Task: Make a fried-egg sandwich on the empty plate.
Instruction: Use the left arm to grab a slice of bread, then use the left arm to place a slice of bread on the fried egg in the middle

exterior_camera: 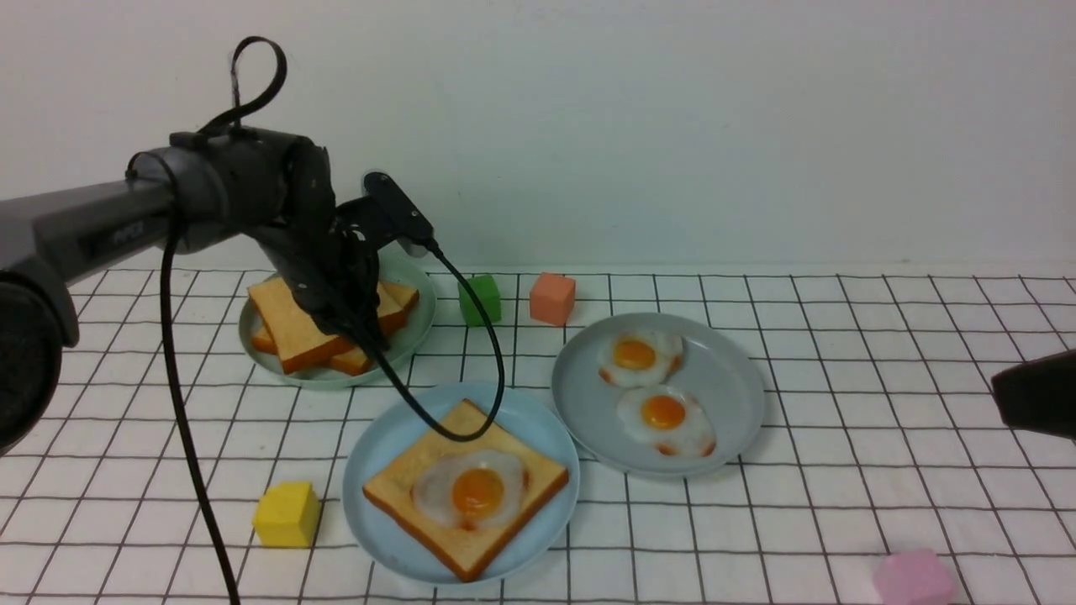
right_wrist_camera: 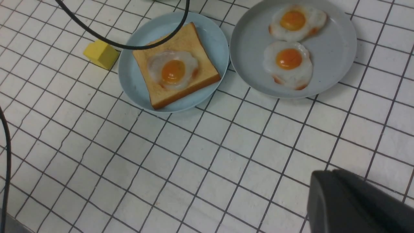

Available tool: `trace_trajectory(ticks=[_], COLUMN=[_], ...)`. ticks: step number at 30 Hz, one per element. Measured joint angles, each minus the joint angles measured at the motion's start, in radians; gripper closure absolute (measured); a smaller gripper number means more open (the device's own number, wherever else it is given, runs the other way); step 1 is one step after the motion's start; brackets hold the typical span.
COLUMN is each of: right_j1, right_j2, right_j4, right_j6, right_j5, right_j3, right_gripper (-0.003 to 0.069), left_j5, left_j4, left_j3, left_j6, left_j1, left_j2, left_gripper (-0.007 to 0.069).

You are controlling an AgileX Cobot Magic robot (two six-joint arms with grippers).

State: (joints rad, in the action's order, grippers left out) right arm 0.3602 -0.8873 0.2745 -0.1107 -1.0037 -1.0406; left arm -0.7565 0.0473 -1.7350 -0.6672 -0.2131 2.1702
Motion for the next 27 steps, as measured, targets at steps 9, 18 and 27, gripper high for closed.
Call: trace_trajectory(ticks=[9, 18, 27], right_j1=[0.0, 0.0, 0.0], right_j2=[0.0, 0.0, 0.001], right_j4=[0.0, 0.0, 0.003], right_j6=[0.0, 0.0, 0.0], right_j5=[-0.015, -0.019, -0.029], right_j3=[0.001, 0.001, 0.001], right_gripper=[0.062, 0.061, 0.0603], left_j5=[-0.136, -0.053, 0.061], left_j4=[-0.003, 0.082, 0.109], left_j3=[0.07, 0.418, 0.443], left_j6=[0.278, 0.548, 0.694], left_j1=[-0.144, -0.446, -0.488], left_j2=[-0.254, -0.357, -0.344], left_gripper=[0.0585, 0.0585, 0.0585])
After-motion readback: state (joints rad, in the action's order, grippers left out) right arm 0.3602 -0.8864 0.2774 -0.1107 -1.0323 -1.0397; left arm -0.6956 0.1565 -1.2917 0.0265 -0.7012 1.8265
